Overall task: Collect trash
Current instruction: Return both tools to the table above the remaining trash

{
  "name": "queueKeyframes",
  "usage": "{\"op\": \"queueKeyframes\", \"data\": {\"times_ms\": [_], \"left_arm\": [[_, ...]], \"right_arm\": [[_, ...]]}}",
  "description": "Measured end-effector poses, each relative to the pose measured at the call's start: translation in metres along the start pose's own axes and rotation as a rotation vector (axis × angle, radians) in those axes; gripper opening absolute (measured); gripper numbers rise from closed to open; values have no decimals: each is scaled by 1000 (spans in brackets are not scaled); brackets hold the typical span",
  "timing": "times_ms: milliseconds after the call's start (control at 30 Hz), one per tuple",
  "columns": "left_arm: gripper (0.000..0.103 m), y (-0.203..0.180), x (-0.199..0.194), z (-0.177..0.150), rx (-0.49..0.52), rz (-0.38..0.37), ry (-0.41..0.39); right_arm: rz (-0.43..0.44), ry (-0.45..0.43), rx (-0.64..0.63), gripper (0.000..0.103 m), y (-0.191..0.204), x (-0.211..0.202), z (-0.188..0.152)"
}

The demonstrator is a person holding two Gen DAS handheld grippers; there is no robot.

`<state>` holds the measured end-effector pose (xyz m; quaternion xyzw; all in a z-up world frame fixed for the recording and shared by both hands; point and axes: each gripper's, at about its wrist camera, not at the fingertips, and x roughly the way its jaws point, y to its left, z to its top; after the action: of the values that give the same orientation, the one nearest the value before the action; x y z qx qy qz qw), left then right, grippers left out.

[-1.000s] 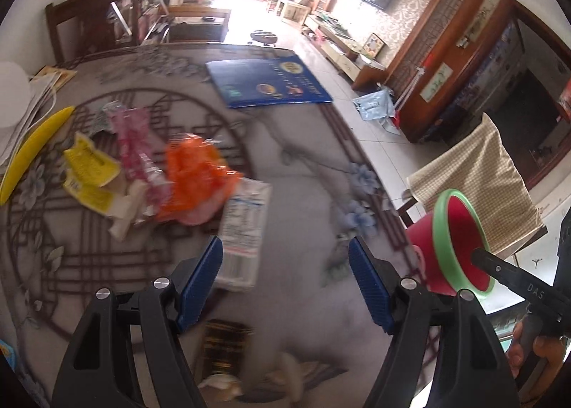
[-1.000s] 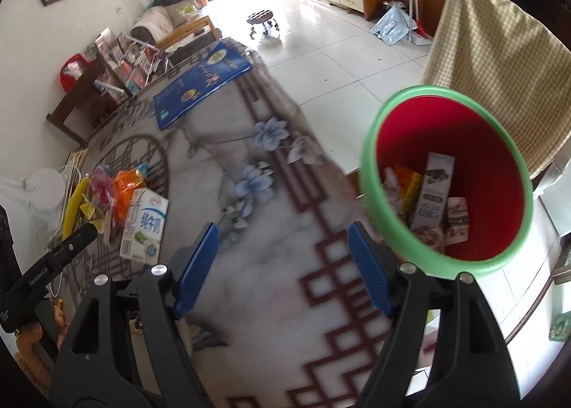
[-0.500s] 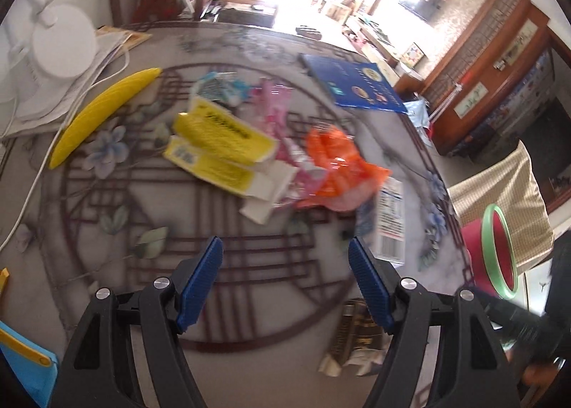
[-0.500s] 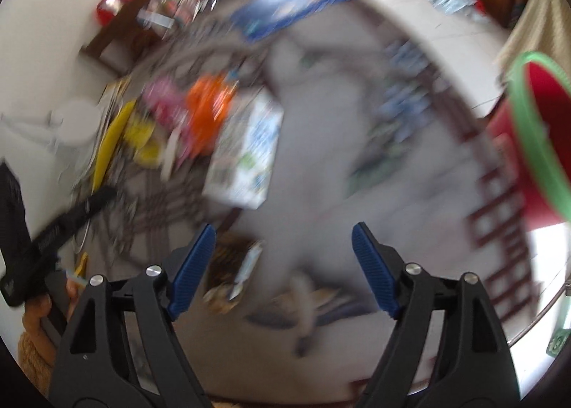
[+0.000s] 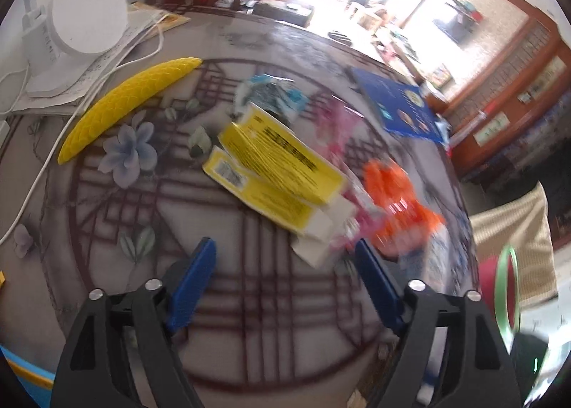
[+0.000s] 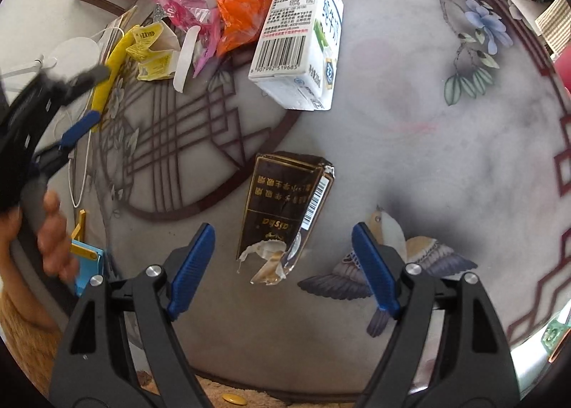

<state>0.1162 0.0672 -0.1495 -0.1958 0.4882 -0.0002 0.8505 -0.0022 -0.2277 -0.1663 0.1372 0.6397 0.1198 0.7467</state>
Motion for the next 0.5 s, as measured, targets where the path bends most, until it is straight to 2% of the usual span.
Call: {"op": "queueKeyframes", "data": {"times_ms": [100, 267, 467, 500], "left_arm": [[77, 10, 20, 27, -107, -8, 10], [82, 9, 52, 59, -181, 30, 26], [86, 11, 96, 67, -243, 45, 128], [85, 11, 95, 65, -231, 43, 114]], "right_arm": [[-13, -8, -2, 77, -2, -4, -1], [-21, -43, 7, 79, -6, -14, 2], [-40, -65, 10, 81, -7, -19, 5], [-43, -64, 10, 81, -6, -19, 6]]}}
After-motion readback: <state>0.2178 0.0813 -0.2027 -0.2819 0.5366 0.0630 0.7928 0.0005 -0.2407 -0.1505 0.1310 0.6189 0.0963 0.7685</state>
